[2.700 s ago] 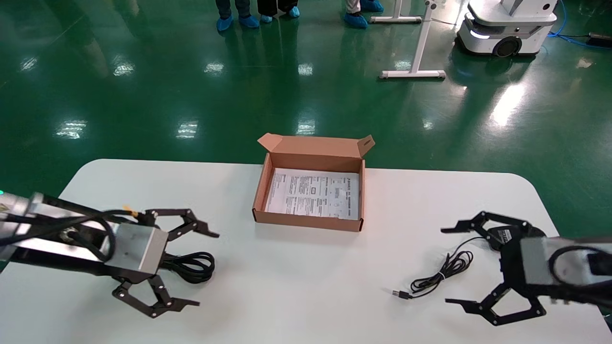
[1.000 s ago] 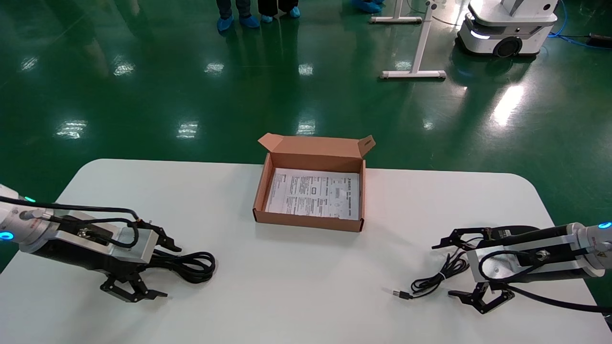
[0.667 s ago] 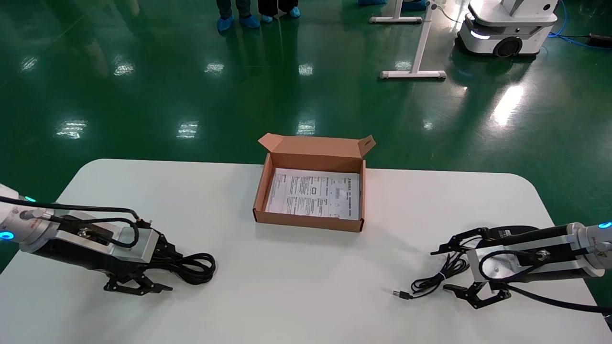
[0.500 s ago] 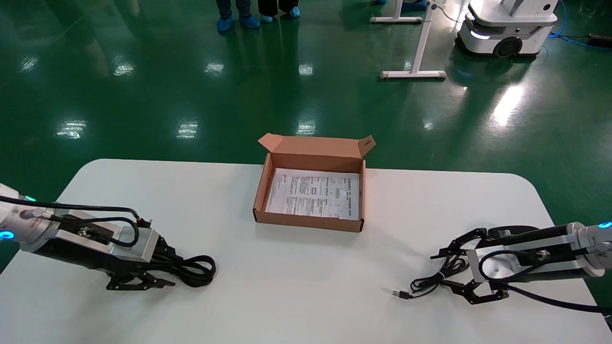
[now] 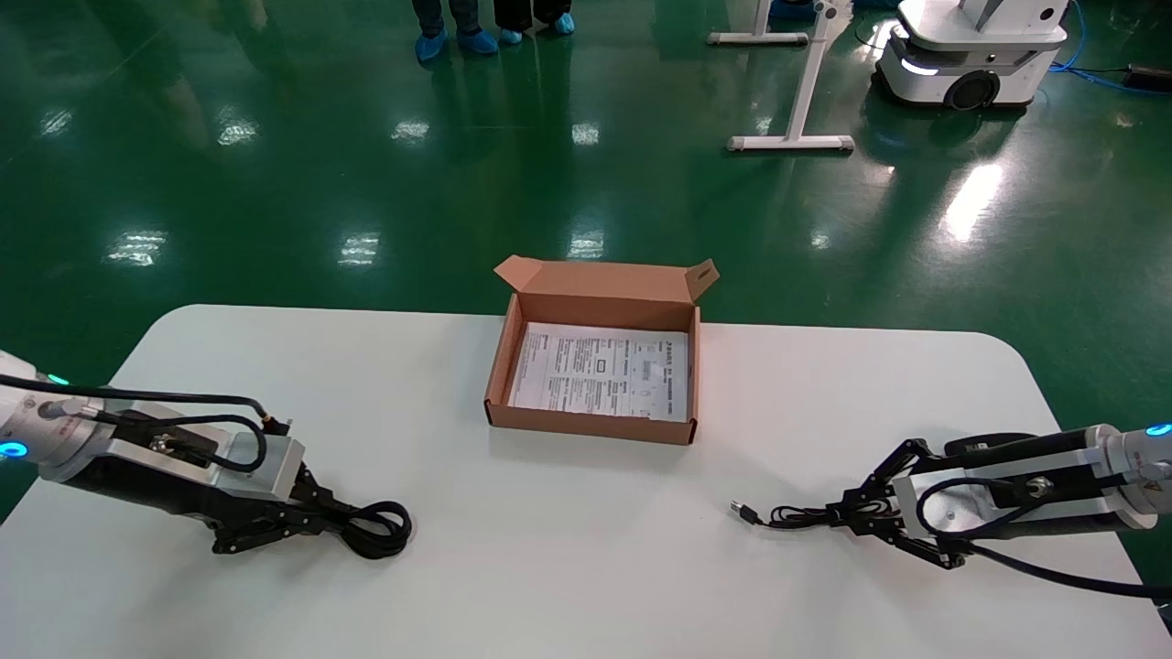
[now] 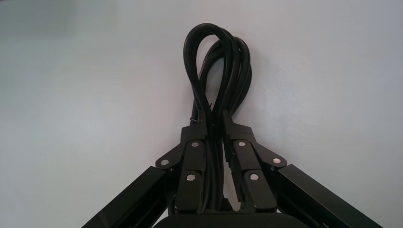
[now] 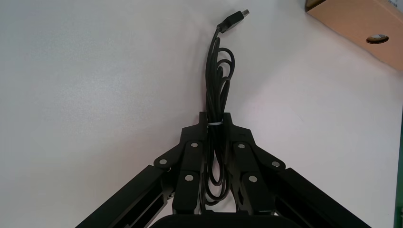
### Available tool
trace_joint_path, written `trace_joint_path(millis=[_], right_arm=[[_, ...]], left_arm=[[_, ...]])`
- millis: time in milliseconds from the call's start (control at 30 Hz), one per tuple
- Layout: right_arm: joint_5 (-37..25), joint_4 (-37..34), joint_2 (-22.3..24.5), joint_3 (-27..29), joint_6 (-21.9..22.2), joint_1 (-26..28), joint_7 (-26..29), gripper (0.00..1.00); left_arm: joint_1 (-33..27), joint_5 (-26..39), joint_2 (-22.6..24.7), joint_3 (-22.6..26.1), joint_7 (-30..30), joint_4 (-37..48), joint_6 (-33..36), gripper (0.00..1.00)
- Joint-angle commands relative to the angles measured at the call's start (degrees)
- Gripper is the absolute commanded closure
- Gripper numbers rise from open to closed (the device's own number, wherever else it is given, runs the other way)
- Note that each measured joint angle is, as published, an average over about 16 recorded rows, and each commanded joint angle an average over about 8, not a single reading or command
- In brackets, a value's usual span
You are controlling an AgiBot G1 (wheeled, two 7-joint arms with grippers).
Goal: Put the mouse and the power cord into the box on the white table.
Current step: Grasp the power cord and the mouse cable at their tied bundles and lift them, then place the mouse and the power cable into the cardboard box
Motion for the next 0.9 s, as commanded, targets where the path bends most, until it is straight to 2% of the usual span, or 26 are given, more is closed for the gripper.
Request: trace_joint_path(millis=[33, 233, 533, 700, 900], right_arm=[[-0.1, 0.0, -0.1, -0.1, 0.1, -0.1, 0.0, 1.00], [1.7, 0.6, 1.3, 1.2, -1.2, 2.4, 0.7, 1.00], [6.1, 3.7, 2.4, 4.4, -3.6, 11.3, 6.5, 1.00], [8.3, 5.4, -0.8, 6.1, -1.2, 15.1, 10.1, 1.00], [10.1, 6.0, -8.2, 7.3, 4.5, 16.1, 11.1, 1.00]], left_arm=[[0.1, -0.1, 0.0, -0.1, 0.0, 0.0, 0.0, 1.00], [-2.8, -2.3, -2.3, -1.1, -1.7, -0.6, 2.6, 1.00], [-11.6, -7.4, -7.7, -2.5, -9.2, -5.1, 2.5, 1.00], [-15.8, -9.9, -8.1, -4.1, -14.2, -7.0, 0.2, 1.00], [-18.6, -12.7, -5.7, -6.4, -16.7, -7.4, -3.3, 1.00]])
